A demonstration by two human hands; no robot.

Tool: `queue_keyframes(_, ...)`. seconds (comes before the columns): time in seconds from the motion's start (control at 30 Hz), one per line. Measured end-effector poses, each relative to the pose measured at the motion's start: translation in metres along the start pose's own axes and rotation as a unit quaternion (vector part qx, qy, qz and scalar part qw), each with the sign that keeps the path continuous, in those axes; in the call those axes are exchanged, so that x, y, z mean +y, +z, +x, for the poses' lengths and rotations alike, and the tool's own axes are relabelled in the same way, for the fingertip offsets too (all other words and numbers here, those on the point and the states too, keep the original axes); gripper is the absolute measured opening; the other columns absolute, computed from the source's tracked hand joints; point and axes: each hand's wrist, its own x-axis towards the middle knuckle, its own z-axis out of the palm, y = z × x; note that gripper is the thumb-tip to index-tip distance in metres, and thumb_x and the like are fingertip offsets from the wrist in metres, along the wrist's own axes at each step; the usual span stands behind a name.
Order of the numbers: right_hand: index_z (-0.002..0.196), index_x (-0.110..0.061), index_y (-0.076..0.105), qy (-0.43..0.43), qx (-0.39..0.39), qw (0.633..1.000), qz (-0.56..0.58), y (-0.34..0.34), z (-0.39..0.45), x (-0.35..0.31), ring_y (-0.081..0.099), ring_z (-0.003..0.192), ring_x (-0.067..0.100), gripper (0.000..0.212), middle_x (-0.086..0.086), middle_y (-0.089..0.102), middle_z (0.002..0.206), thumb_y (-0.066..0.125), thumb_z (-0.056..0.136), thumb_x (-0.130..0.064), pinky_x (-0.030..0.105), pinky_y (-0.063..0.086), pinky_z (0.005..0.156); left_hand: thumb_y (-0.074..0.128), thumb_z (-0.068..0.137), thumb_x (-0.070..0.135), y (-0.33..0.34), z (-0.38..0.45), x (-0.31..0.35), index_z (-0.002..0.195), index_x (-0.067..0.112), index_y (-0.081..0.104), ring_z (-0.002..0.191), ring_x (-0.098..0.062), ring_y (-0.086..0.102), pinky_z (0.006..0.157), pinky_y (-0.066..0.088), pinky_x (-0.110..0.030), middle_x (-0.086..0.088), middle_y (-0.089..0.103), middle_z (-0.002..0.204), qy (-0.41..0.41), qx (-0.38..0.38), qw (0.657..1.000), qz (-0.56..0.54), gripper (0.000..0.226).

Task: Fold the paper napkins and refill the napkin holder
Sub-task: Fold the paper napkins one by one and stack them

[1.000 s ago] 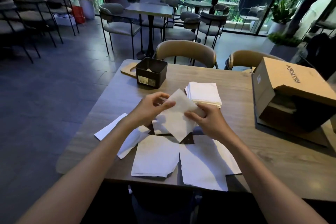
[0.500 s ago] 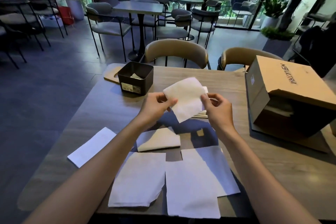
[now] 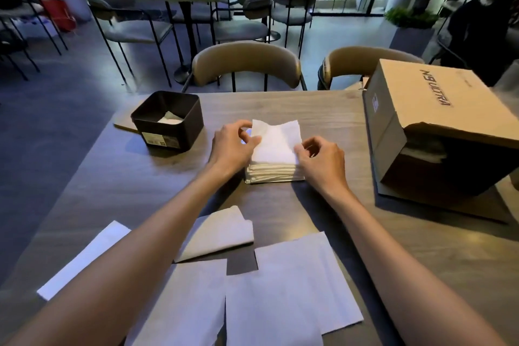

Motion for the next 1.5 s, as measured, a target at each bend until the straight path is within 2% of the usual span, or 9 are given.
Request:
queue_keyframes(0.27, 0.114, -0.018, 0.060, -0.069, 0.015, 0.997, -0.040, 0.000, -0.005, -0.002, 0.058, 0.086, 0.022, 0.032, 0.002, 0.059, 0.093, 0.074, 0.088, -0.032, 0.034, 0.046, 0.069, 0.073, 0.089, 0.030, -0.003, -0.010, 0.002, 0.139, 0.021, 0.052, 0.082, -0.013, 0.061, 0.075, 0.051, -0.029, 0.004, 0.063, 0.083, 0.021, 0.006, 1.000, 0.020, 0.055)
queue_keyframes(0.37, 0.112, -0.019, 0.061, -0.118, 0.025, 0.992, -0.038, -0.003, -0.019, -0.016, 0.056, 0.083, 0.017, 0.034, 0.000, 0.058, 0.093, 0.073, 0.090, -0.042, 0.034, 0.050, 0.067, 0.073, 0.088, 0.040, -0.019, -0.020, 0.004, 0.116, 0.023, 0.064, 0.080, -0.013, 0.060, 0.068, 0.050, -0.024, 0.002, 0.064, 0.086, 0.004, -0.013, 0.999, 0.046, 0.034)
queue_keyframes(0.47, 0.095, -0.021, 0.064, -0.211, -0.055, 0.975, -0.048, 0.000, -0.049, -0.030, 0.055, 0.072, 0.015, 0.028, -0.003, 0.059, 0.077, 0.071, 0.090, -0.048, 0.032, 0.046, 0.062, 0.072, 0.086, 0.049, -0.045, -0.041, -0.005, 0.082, 0.022, 0.070, 0.064, -0.012, 0.058, 0.051, 0.043, -0.014, 0.005, 0.065, 0.069, -0.029, -0.146, 0.986, 0.069, 0.027)
queue_keyframes(0.57, 0.076, -0.022, 0.066, -0.259, -0.194, 0.945, -0.055, 0.008, -0.075, -0.038, 0.052, 0.064, 0.011, 0.037, -0.007, 0.059, 0.068, 0.069, 0.087, -0.057, 0.031, 0.042, 0.059, 0.077, 0.082, 0.048, -0.075, -0.061, -0.011, 0.086, 0.024, 0.072, 0.070, -0.009, 0.059, 0.069, 0.052, -0.029, 0.005, 0.068, 0.081, 0.010, -0.326, 0.942, 0.077, 0.025)
queue_keyframes(0.7, 0.073, -0.025, 0.062, -0.274, -0.282, 0.917, -0.066, 0.017, -0.094, -0.043, 0.048, 0.070, 0.008, 0.042, -0.010, 0.056, 0.070, 0.076, 0.075, -0.065, 0.029, 0.041, 0.061, 0.085, 0.076, 0.032, -0.098, -0.077, -0.019, 0.089, 0.029, 0.075, 0.088, -0.003, 0.059, 0.077, 0.051, -0.021, 0.011, 0.063, 0.096, 0.025, -0.388, 0.915, 0.110, 0.016)
queue_keyframes(0.9, 0.076, -0.024, 0.064, -0.228, -0.291, 0.929, -0.008, 0.019, -0.105, -0.049, 0.055, 0.068, 0.007, 0.022, -0.007, 0.063, 0.071, 0.077, 0.083, -0.041, 0.027, 0.042, 0.061, 0.072, 0.089, 0.038, -0.112, -0.096, -0.028, 0.087, 0.030, 0.069, 0.079, -0.001, 0.060, 0.070, 0.045, -0.020, 0.013, 0.067, 0.085, 0.030, -0.325, 0.943, 0.060, 0.008)
queue_keyframes(1.07, 0.082, -0.020, 0.064, -0.175, -0.238, 0.949, 0.109, 0.004, -0.103, -0.069, 0.064, 0.073, 0.005, 0.017, -0.008, 0.068, 0.078, 0.077, 0.089, -0.029, 0.015, 0.045, 0.066, 0.063, 0.069, 0.074, -0.124, -0.105, -0.019, 0.107, 0.037, 0.064, 0.096, -0.004, 0.062, 0.082, 0.055, -0.024, 0.013, 0.067, 0.102, 0.006, -0.270, 0.961, -0.055, 0.054)
queue_keyframes(1.3, 0.101, -0.004, 0.064, -0.079, -0.146, 0.949, 0.270, -0.023, -0.086, -0.087, 0.070, 0.077, 0.017, 0.020, 0.017, 0.073, 0.087, 0.071, 0.092, -0.020, 0.036, 0.058, 0.068, 0.073, 0.081, 0.036, -0.123, -0.102, -0.007, 0.100, 0.025, 0.070, 0.090, 0.001, 0.069, 0.068, 0.054, -0.013, 0.016, 0.075, 0.091, -0.009, -0.125, 0.959, -0.256, 0.022)
queue_keyframes(1.5, 0.102, -0.024, 0.066, -0.056, -0.105, 0.963, 0.240, -0.027, -0.062, -0.074, 0.071, 0.082, 0.009, 0.014, -0.012, 0.074, 0.082, 0.074, 0.091, -0.022, 0.020, 0.058, 0.066, 0.069, 0.090, 0.035, -0.095, -0.077, 0.009, 0.102, 0.020, 0.071, 0.082, -0.010, 0.073, 0.068, 0.060, -0.025, 0.001, 0.077, 0.090, -0.054, -0.084, 0.957, -0.273, 0.020)
